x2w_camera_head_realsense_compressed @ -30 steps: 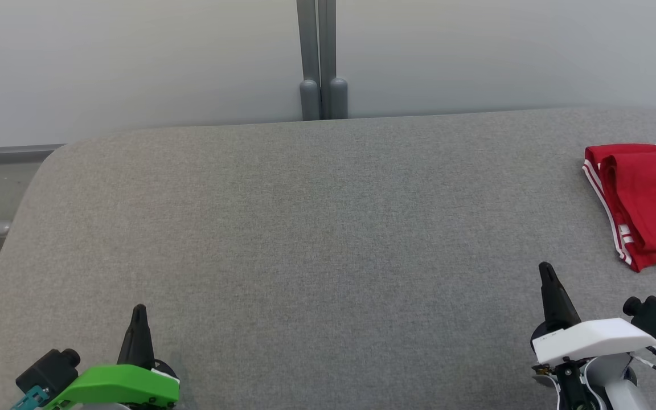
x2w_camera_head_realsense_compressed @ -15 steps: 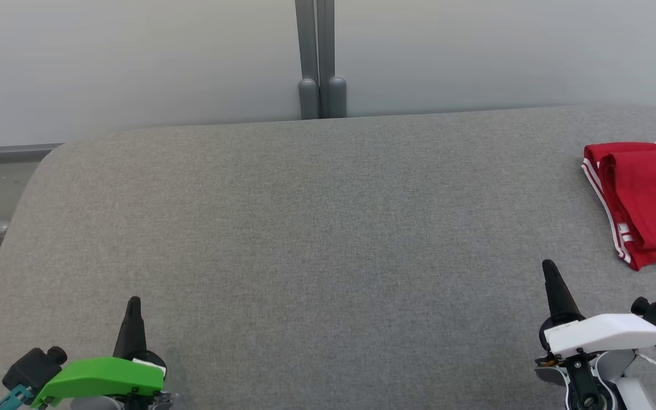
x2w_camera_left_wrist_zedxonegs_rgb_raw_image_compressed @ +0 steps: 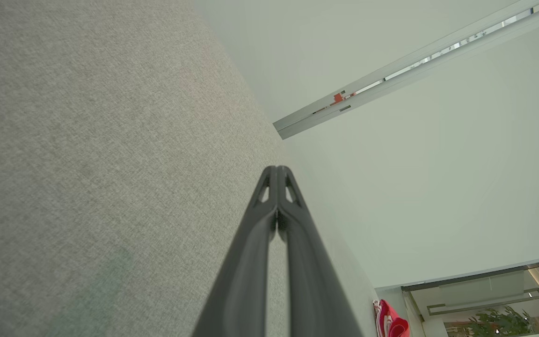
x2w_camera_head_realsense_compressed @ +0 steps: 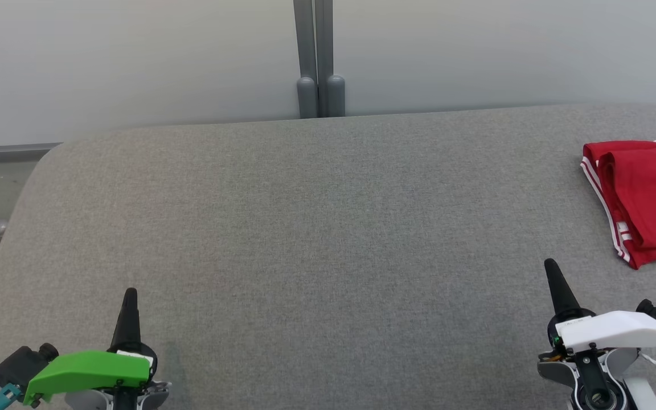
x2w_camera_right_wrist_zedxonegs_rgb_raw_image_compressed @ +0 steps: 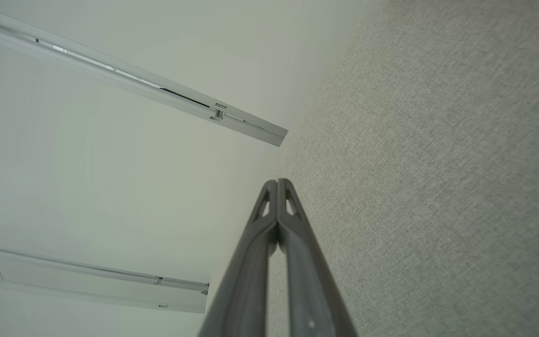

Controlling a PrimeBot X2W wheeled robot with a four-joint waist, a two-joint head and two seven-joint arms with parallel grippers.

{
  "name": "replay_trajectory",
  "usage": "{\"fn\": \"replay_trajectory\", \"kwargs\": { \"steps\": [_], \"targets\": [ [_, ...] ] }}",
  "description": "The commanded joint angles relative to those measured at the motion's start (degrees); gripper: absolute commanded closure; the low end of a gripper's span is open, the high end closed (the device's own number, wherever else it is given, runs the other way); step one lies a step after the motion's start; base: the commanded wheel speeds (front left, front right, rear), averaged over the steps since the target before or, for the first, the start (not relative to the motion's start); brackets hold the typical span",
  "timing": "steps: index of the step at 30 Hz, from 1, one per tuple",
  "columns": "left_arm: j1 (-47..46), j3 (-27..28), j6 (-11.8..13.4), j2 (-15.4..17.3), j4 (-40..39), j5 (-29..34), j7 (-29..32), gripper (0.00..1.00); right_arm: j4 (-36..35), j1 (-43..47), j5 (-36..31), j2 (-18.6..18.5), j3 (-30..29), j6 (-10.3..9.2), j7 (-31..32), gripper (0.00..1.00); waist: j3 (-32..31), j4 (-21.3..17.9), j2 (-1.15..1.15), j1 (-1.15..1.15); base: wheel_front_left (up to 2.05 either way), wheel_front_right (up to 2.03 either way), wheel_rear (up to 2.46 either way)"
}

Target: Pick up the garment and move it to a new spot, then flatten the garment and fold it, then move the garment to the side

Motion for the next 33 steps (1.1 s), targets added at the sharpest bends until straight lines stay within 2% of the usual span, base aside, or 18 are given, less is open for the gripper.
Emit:
{"fn": "replay_trajectory", "kwargs": {
  "steps": [1,33],
  "targets": [
    [-1.41,0.49,-0.41,0.23,-0.61,-1.75,0.41,1.00,-0.32,-1.33,1.41,-0.33,-0.31,0.05,0.39,1.00,0.02,-0.01,0.00,0.00,0.00,0.00,0.00],
    [-2.75,2.69,-1.82,0.27,-1.24,-17.09,4.80,1.00,-0.01,-2.01,16.48,-0.32,-2.16,0.05,4.74,1.00,0.42,-0.40,0.00,0.00,0.00,0.00,0.00]
  ]
}}
